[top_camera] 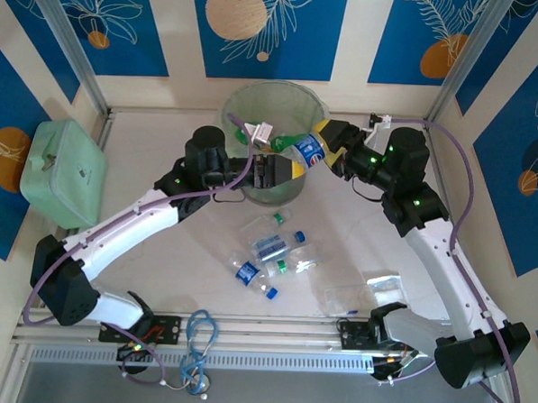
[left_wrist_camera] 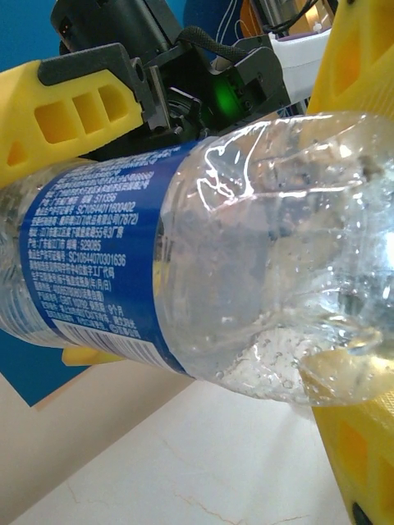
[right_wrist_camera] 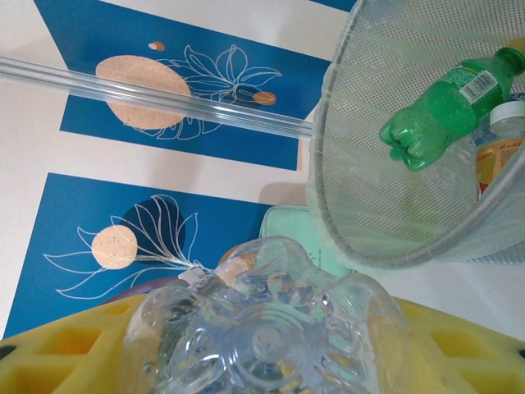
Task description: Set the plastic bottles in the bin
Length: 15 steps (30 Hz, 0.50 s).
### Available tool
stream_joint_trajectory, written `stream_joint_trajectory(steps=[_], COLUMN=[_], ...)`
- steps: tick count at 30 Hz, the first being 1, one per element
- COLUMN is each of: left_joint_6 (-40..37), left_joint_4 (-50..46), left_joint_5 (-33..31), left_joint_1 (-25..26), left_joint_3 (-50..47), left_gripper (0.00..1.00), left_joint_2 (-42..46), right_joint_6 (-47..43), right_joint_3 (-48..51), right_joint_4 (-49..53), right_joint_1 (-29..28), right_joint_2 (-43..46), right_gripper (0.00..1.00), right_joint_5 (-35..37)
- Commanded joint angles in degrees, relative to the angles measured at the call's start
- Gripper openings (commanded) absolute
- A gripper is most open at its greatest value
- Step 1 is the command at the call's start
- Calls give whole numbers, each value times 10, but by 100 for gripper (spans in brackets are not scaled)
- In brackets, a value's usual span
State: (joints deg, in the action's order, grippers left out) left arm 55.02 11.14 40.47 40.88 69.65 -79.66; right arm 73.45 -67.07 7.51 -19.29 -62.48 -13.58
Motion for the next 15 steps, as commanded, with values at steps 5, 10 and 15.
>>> stream_joint_trajectory(steps=[5,10,15], left_joint_6=[-14,-26,-67], left_joint_4=[52,26,-54], left_joint_5=[-14,-25,-47], left_joint_1=[-8,-17,-37], left_joint_3=[1,8,48], left_gripper=[55,52,52], left_joint_2=[25,32,40], right_joint_6=[-6,-44,-121], right_joint_3=[-2,-43,-129], right_joint_4=[35,118,297], right_joint_1=[-8,3,46], right_joint_2=[-4,0,0], right_gripper=[53,83,93], right_joint_5=[2,32,97])
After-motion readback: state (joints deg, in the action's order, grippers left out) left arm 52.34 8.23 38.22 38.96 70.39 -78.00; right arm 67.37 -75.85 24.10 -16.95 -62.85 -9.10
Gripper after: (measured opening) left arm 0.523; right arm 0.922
